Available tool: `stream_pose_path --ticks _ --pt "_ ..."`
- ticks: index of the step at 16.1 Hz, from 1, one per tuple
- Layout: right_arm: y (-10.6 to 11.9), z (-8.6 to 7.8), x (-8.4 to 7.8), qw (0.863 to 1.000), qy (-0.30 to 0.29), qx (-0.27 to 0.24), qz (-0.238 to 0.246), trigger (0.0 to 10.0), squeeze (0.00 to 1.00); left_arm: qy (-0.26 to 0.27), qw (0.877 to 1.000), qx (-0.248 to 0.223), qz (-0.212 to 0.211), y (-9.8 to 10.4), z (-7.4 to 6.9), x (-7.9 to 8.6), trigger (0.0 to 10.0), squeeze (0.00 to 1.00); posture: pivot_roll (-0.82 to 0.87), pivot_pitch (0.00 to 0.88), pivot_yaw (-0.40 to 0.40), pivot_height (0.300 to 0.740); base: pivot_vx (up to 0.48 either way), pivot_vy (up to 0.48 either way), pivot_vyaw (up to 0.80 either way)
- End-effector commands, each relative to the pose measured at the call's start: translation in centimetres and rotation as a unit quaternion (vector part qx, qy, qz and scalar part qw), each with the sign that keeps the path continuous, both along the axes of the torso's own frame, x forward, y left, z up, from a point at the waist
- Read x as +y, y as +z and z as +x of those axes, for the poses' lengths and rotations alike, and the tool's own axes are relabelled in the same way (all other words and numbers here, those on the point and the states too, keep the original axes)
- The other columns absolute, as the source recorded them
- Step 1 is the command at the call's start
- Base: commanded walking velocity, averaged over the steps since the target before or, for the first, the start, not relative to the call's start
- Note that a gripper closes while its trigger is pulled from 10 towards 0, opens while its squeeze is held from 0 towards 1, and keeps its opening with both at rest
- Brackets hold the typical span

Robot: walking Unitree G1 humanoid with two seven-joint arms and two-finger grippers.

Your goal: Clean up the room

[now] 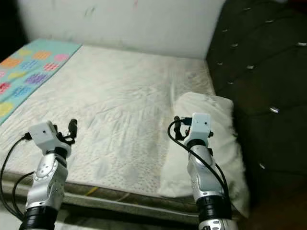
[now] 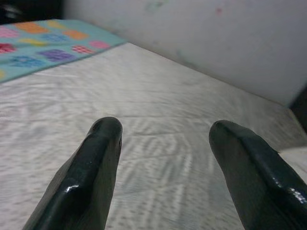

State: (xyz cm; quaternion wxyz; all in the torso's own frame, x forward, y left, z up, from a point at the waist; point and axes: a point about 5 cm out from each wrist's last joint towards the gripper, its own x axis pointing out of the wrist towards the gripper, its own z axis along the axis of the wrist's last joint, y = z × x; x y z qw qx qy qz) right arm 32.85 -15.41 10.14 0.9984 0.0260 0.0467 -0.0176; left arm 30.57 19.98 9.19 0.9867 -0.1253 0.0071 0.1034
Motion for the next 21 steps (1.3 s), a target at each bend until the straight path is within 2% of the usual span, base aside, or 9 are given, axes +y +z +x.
stream_pose_path --ticks 1,4,6,9,13,16,19,21 --pt "0.1 0.0 -0.5 1.000 -0.004 0.002 -0.007 10.0 0.00 -0.007 1.000 -0.006 -0.004 0.4 0.4 -0.6 10.0 0.00 -0.11 0.000 -0.045 0.740 0.000 0.480 -0.80" --pt "0.0 -0.3 -0.5 1.000 -0.002 0.003 -0.007 10.0 0.00 -0.019 1.000 0.002 0.002 -0.1 -0.2 -1.0 10.0 0.00 -0.12 0.000 -0.044 0.740 0.000 0.480 -0.35" --pt "0.1 -1.2 -0.6 1.000 0.012 -0.004 -0.020 10.0 0.00 -0.068 0.997 0.020 0.021 -1.1 -2.5 -2.2 10.0 0.00 -0.11 0.000 -0.043 0.740 0.000 0.480 0.00" --pt "-0.6 -2.3 -2.2 0.999 0.010 0.009 -0.040 10.0 0.00 -0.082 0.996 0.038 0.022 -1.7 -5.2 -2.6 10.0 0.00 -0.10 0.000 -0.044 0.740 0.000 0.480 0.00" --pt "-0.7 -2.6 -3.2 0.999 0.011 0.015 -0.052 10.0 0.00 -0.073 0.996 0.048 0.024 -1.6 -5.9 -2.1 10.0 0.00 -0.09 0.000 -0.048 0.740 0.000 0.480 0.00" --pt "-0.4 -2.9 -3.4 0.998 0.014 0.012 -0.053 10.0 0.00 -0.076 0.996 0.047 0.031 -1.0 -6.6 -2.0 10.0 0.00 -0.08 0.000 -0.037 0.740 0.000 0.480 0.00" --pt "-0.8 -3.2 -3.0 0.998 0.020 0.016 -0.052 10.0 0.00 -0.089 0.994 0.042 0.036 -0.9 -6.9 -1.9 10.0 0.00 -0.08 0.000 -0.035 0.740 0.000 0.000 0.00" --pt "-0.7 -3.1 -2.7 0.998 0.027 0.013 -0.054 10.0 0.00 -0.098 0.994 0.035 0.024 -0.8 -6.7 -2.3 10.0 0.00 -0.09 0.000 -0.037 0.740 0.000 0.000 0.00"
